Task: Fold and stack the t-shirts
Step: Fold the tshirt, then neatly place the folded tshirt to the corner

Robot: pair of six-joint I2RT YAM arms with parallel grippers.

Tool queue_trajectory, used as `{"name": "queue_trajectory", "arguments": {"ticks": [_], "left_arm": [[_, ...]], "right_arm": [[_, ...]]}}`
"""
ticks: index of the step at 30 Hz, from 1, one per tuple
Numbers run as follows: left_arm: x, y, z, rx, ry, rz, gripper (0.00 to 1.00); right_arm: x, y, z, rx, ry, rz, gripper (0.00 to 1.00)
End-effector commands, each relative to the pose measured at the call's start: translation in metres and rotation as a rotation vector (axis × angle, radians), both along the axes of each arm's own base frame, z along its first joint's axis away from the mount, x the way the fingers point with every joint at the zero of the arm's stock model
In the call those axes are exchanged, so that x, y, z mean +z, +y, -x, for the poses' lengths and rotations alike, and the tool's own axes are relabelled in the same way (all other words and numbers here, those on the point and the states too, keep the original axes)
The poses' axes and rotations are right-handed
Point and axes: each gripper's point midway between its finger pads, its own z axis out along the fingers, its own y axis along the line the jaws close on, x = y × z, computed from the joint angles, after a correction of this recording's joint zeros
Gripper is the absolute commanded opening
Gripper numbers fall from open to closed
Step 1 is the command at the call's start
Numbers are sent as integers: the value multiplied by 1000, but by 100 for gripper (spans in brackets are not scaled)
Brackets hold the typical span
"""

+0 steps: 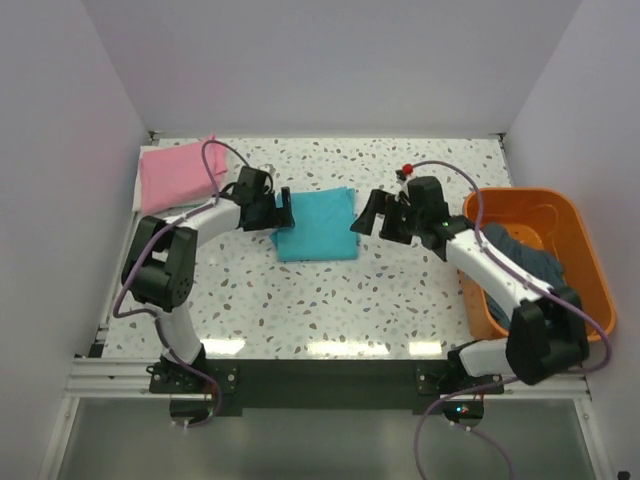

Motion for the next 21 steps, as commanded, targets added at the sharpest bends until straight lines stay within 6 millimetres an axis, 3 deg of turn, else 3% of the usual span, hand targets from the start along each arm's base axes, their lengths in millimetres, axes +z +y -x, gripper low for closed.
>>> {"name": "queue_trajectory", "arguments": {"ticks": [1, 2, 5, 6, 8, 11, 14, 15, 17, 18, 21], "left_arm": [[-7, -5, -9, -15, -35, -54, 98], [-12, -4, -10, -8, -21, -63, 97], [-28, -6, -13, -3, 17, -99, 89], [-35, -9, -16, -2, 22, -129, 83], [-47, -18, -12, -28, 46, -161, 77], [-49, -25, -19, -33, 46, -208, 67], [-53, -29, -27, -31, 37, -267, 42], [-51, -26, -36, -7, 9, -319, 23], [-49, -17, -41, 8, 12, -392, 4], [-39, -10, -54, 23, -24, -450, 0], [-12, -1, -75, -18, -115, -554, 0]], "right_arm": [[11, -20, 25, -54, -75, 19, 99], [13, -29, 41, -71, -84, 27, 99], [6, -52, 62, -130, -80, 87, 99], [17, -59, 66, -153, -121, 87, 99], [18, -64, 77, -157, -123, 91, 99], [25, -67, 86, -147, -157, 74, 99], [25, -72, 93, -152, -160, 90, 99], [26, -74, 93, -153, -166, 97, 99], [22, -77, 93, -161, -168, 118, 99], [21, -79, 94, -160, -166, 128, 99], [13, -82, 95, -151, -159, 162, 99]]}}
